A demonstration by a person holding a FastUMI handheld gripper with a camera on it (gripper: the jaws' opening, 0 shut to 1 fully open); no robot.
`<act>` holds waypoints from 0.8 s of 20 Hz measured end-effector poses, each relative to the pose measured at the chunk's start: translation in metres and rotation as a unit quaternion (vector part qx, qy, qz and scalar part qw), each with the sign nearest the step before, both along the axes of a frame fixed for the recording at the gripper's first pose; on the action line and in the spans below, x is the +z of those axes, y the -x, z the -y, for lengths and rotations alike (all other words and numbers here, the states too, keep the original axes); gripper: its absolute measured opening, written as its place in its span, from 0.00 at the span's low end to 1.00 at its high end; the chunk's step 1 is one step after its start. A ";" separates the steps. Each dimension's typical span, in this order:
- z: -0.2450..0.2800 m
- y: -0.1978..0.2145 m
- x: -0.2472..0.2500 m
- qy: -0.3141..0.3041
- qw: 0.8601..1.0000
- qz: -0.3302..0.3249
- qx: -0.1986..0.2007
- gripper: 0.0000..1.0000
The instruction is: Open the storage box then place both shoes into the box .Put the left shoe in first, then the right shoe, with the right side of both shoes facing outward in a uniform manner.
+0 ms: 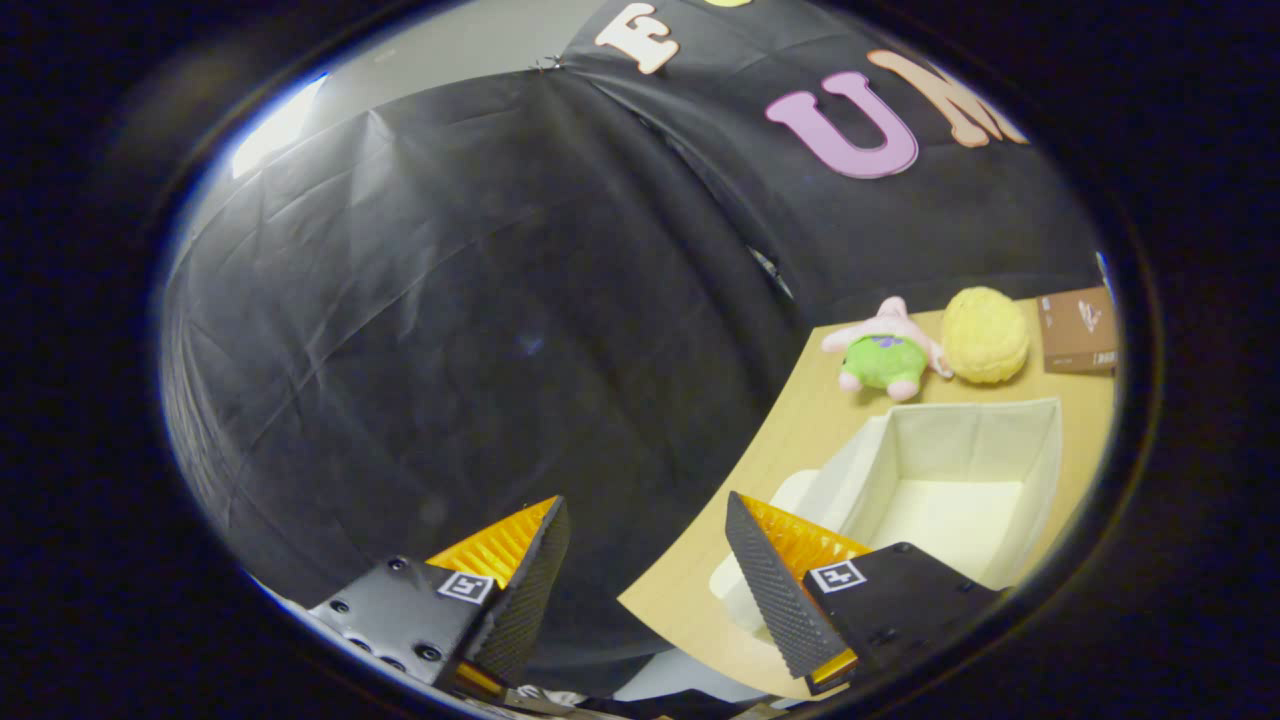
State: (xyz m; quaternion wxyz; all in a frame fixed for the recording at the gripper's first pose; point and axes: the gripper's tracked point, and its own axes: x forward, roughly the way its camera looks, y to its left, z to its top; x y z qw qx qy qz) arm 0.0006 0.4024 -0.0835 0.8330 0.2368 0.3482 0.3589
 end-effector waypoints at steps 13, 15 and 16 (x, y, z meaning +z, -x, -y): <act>0.201 -0.025 -0.024 0.183 0.968 0.140 -0.103 1.00; 0.228 -0.026 -0.031 0.214 0.958 0.152 -0.116 1.00; 0.241 -0.027 -0.031 0.222 0.954 0.159 -0.126 1.00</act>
